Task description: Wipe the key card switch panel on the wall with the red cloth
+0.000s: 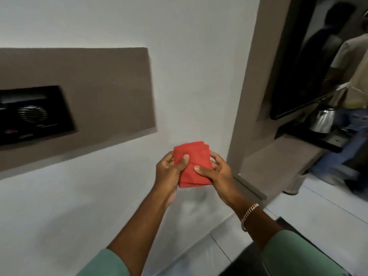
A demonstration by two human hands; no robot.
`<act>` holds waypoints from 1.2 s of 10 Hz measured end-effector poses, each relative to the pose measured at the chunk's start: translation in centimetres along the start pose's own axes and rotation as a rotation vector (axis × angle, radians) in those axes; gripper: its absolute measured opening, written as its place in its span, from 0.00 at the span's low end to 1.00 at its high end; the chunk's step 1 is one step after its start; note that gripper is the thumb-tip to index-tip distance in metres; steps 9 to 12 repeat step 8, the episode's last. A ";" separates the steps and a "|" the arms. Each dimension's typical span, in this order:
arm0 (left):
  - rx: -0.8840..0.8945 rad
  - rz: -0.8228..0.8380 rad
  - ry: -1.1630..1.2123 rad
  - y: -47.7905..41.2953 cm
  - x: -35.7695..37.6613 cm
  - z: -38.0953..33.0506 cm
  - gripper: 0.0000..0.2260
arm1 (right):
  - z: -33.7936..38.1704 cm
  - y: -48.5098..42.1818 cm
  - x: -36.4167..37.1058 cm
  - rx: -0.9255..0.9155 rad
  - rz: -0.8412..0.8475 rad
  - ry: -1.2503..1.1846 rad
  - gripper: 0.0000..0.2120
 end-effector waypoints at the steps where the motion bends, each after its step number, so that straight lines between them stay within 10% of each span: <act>1: -0.116 -0.059 0.040 -4.9 5.9 7.0 0.14 | -2.9 -2.5 -9.2 0.082 -0.127 -0.034 0.25; 5: -0.361 -0.242 -0.391 -19.9 20.5 27.0 0.19 | -14.7 -12.1 -33.9 0.133 -0.121 0.843 0.14; 12: -0.512 -0.029 -0.225 -21.6 19.4 30.7 0.31 | -19.3 -12.1 -35.4 0.124 -0.120 1.016 0.19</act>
Point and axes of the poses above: each hand's wrist, its own y-axis away from the middle knuckle, its own x-axis out of the palm, z = x × y, the point moved 9 cm from there along -y, towards the middle knuckle, and after that the axes turned 13 degrees about -x, right-handed, at the moved point
